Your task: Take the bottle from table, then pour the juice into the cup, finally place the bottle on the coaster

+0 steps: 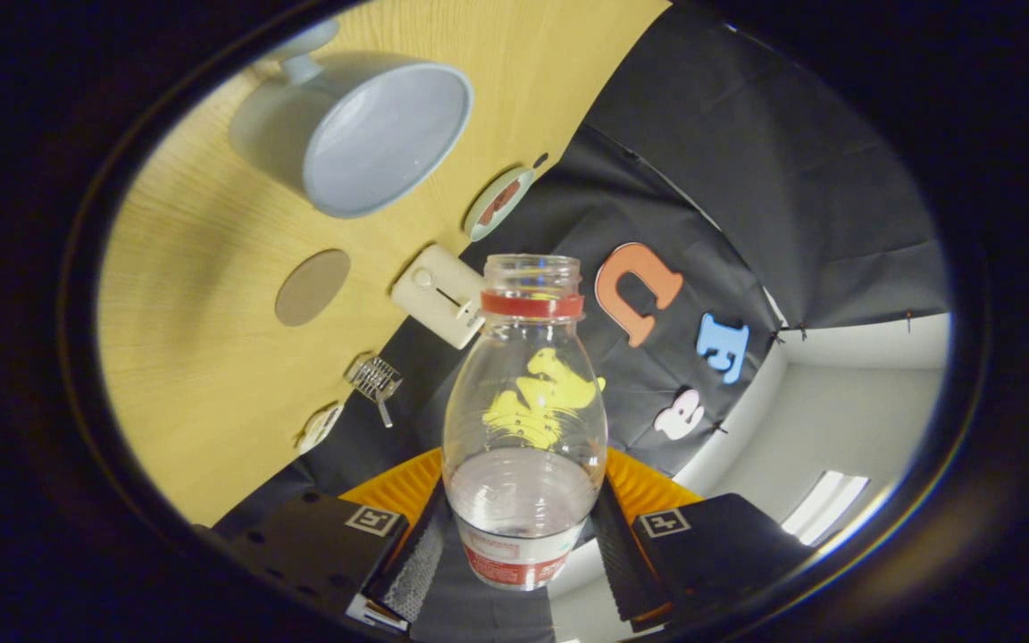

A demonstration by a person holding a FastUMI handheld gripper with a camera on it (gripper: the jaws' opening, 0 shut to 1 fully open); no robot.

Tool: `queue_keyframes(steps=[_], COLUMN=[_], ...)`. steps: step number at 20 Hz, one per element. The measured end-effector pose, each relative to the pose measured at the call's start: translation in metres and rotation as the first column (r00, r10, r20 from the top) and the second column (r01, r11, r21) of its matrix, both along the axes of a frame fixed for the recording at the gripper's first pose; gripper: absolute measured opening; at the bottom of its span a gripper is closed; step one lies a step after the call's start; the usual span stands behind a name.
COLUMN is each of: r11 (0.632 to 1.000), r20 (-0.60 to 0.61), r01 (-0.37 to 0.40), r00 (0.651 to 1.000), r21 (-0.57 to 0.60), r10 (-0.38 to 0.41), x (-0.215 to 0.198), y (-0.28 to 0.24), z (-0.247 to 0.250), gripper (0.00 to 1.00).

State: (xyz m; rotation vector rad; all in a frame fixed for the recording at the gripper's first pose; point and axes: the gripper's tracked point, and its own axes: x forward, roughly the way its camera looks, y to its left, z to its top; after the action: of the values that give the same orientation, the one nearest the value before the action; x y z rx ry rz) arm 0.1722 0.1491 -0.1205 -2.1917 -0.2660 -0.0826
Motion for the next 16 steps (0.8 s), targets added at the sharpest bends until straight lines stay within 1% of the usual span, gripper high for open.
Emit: queue_keyframes(steps=[2, 4, 6, 8, 10, 12, 13, 14, 16], r11=[0.997, 0.985, 0.961, 0.922, 0.856, 0.781, 0.74, 0.695, 0.581], r20=[-0.005, -0.044, -0.095, -0.127, -0.198, -0.243, -0.251, -0.261, -0.279], r01=[0.019, 0.044, 0.079, 0.092, 0.151, 0.184, 0.189, 0.202, 0.224], r00=[1.0, 0.998, 0.994, 0.991, 0.979, 0.969, 0.968, 0.965, 0.96], r21=[0.074, 0.168, 0.266, 0.376, 0.494, 0.597, 0.645, 0.69, 0.783], r10=[-0.018, -0.037, -0.056, -0.047, -0.059, -0.043, -0.028, -0.021, 0.005], x=[0.001, 0.004, 0.004, 0.002, 0.004, 0.0, -0.002, -0.006, -0.006], y=[-0.01, -0.021, -0.033, -0.042, -0.057, -0.065, -0.067, -0.073, -0.083], z=[-0.003, -0.014, -0.026, -0.033, -0.047, -0.054, -0.052, -0.05, -0.043], gripper=[0.82, 0.82, 0.82, 0.82, 0.82, 0.82, 0.83, 0.83, 0.83])
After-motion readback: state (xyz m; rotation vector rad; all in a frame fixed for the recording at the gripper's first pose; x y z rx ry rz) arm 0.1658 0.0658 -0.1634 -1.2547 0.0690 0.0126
